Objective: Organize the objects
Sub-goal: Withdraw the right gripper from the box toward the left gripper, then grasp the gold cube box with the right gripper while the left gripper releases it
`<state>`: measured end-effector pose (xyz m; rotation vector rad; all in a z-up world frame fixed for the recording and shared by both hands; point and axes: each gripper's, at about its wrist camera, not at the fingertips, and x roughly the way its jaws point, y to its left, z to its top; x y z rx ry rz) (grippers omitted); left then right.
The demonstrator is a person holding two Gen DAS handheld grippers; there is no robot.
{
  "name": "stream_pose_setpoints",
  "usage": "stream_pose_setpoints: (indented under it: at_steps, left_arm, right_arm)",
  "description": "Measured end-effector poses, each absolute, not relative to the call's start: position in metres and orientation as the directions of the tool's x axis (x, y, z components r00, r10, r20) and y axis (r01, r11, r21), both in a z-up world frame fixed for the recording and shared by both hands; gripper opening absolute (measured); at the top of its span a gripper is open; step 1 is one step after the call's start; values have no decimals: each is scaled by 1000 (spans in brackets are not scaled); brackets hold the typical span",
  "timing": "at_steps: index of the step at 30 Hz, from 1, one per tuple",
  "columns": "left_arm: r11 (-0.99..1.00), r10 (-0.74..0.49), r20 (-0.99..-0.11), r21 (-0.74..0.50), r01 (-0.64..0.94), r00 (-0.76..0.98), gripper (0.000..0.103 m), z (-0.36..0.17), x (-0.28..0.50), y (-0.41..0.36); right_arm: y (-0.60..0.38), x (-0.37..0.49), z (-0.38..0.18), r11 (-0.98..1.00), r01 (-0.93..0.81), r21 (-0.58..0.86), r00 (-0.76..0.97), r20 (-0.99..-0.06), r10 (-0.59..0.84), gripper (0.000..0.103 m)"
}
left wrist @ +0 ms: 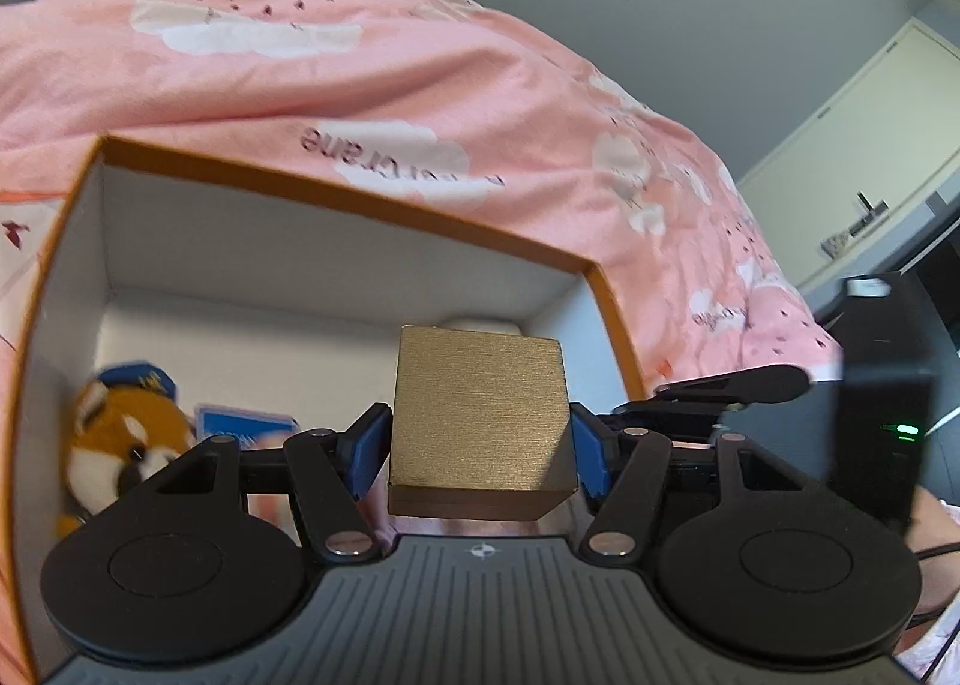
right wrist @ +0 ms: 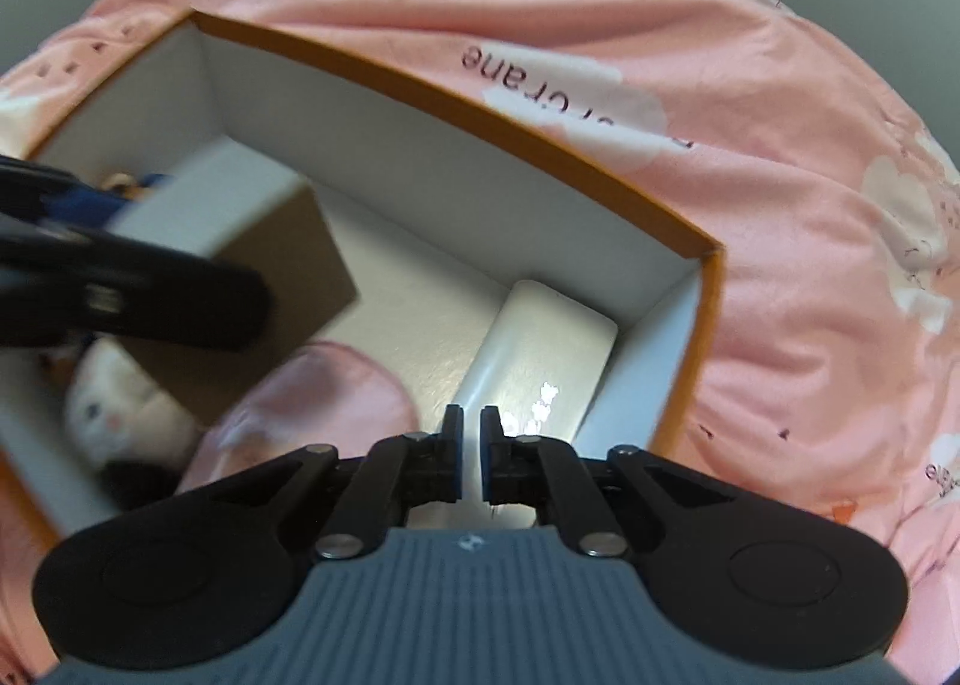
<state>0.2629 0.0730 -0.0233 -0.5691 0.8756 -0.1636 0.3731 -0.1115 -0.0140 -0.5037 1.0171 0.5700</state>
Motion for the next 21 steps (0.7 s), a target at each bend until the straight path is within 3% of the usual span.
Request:
stream_pose_setpoints:
  at_steps: [8,13,21]
  left_arm:
    - [825,-405,-682,-559,-78,609,72,-28,266,50]
    - [837,-398,-731,-537,-106,555,72,-38,271,43]
    - [824,-418,-737,-554,-120,531,76,-41,261,52]
  right_arm:
    - [-139,324,11,723,-684,-96,387,-888,248,7]
    - [-142,308,11,712,-700,-59,370,-882,291,21]
    - [-138,312,1,738,-674,3,370,-864,341,24]
